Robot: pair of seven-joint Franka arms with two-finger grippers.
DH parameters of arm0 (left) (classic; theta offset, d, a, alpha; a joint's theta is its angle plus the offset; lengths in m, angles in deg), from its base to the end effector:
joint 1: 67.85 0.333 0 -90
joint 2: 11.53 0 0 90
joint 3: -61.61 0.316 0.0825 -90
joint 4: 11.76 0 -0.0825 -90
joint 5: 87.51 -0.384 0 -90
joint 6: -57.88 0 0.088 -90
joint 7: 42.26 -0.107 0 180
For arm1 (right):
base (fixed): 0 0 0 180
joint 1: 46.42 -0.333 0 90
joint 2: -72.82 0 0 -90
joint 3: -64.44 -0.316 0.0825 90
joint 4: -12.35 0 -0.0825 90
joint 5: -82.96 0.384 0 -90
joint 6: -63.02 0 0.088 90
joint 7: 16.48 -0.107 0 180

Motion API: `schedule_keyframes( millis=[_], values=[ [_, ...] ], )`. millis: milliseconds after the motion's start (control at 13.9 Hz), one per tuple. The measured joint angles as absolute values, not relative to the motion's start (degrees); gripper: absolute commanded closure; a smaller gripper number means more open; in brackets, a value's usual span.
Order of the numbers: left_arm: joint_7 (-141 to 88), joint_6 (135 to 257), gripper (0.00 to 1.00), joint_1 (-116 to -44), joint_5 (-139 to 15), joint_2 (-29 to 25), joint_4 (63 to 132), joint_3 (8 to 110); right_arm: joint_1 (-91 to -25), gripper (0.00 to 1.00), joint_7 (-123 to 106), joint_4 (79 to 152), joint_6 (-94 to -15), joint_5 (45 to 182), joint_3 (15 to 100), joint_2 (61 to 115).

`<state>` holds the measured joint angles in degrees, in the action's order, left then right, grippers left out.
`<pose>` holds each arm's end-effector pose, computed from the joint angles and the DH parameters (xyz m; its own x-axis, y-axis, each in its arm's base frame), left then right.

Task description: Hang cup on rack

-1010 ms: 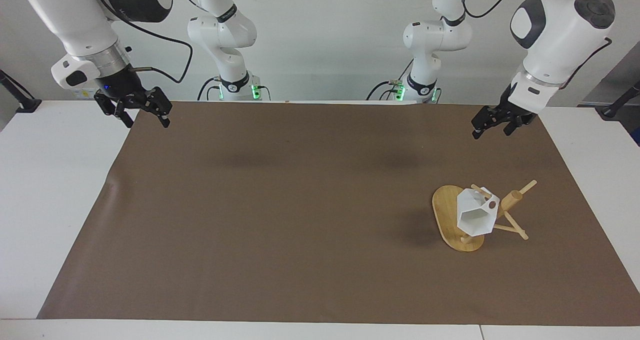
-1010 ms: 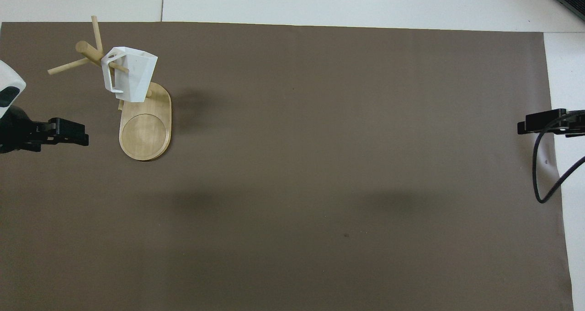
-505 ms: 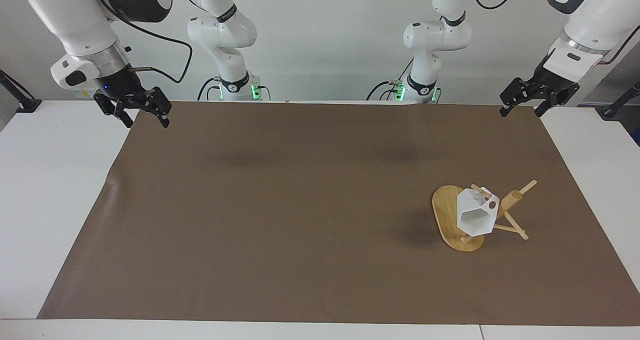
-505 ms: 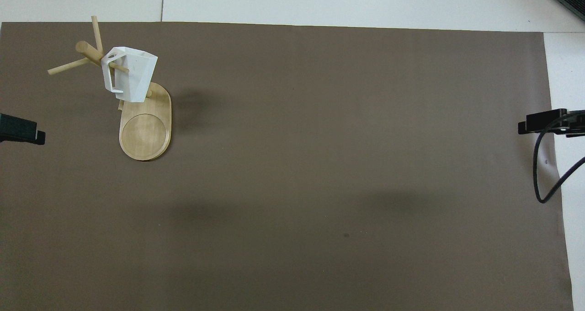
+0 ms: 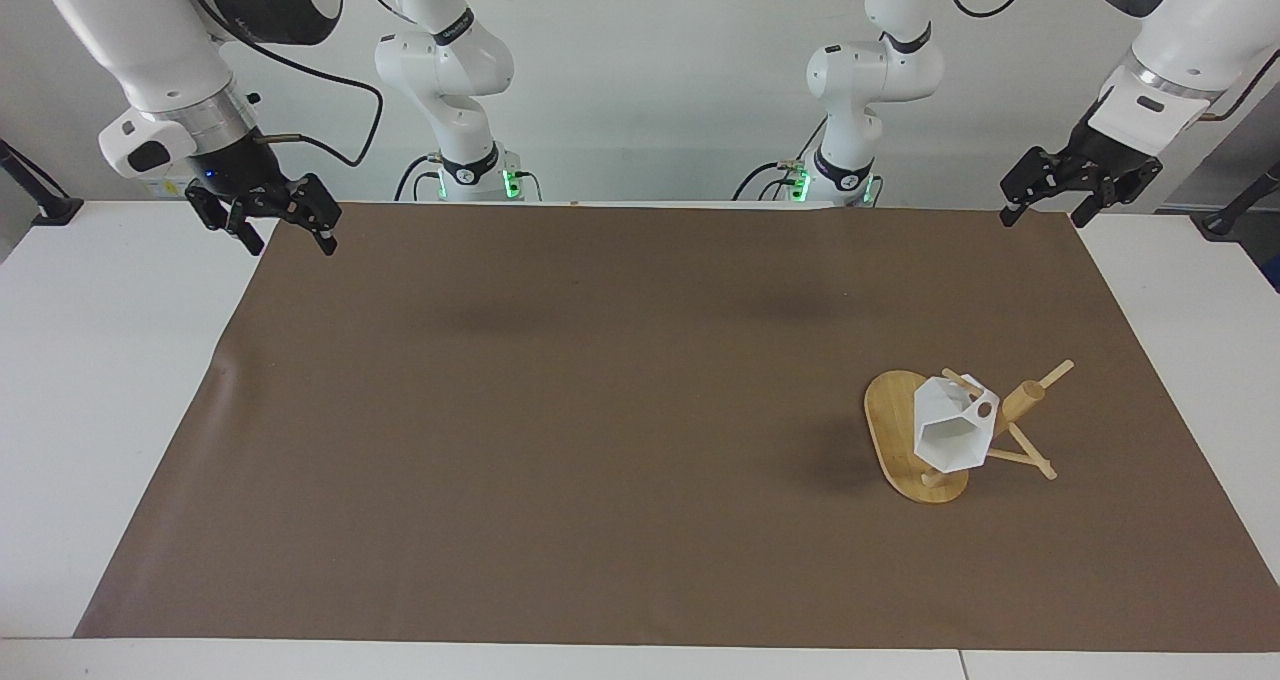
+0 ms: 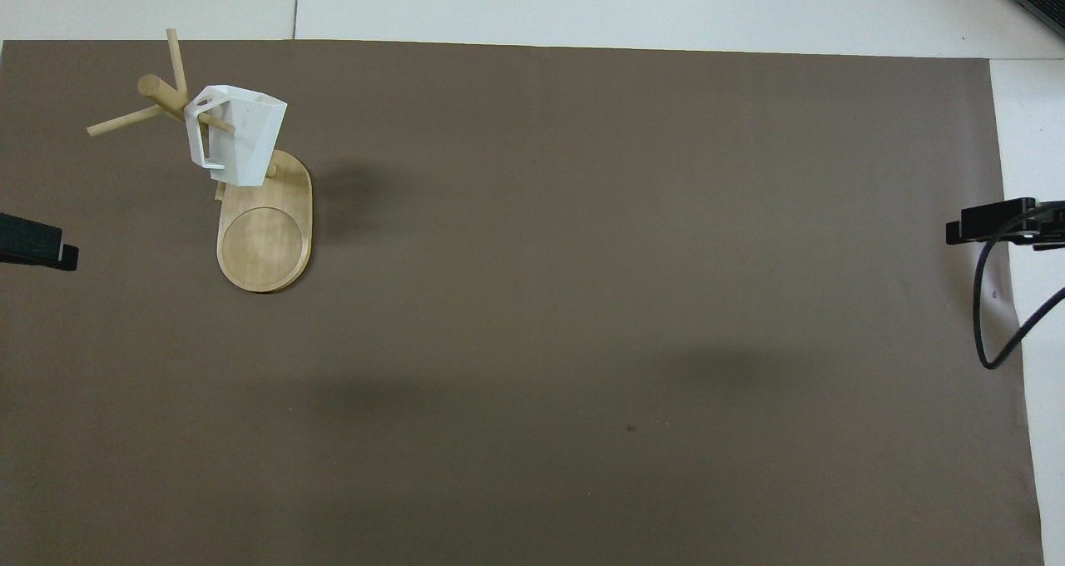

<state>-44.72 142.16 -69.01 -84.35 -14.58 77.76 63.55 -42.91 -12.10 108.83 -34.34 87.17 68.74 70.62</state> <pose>0.5276 0.0014 0.6488 0.9988 -0.0349 -0.0356 -0.0327 -0.9978 0.0584 0.5488 -0.0690 0.6036 0.9959 -0.0693 0.0589 -0.0650 -0.9953 -0.0718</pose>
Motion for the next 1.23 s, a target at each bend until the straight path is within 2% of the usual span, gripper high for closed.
schedule_keyframes(
  millis=[1226],
  values=[
    [-44.96,143.24,0.0,-69.04,-86.88,-15.18,78.25,63.07,-42.91,0.0,-12.1,108.83,-34.31,87.17,68.73,70.62]
  ],
)
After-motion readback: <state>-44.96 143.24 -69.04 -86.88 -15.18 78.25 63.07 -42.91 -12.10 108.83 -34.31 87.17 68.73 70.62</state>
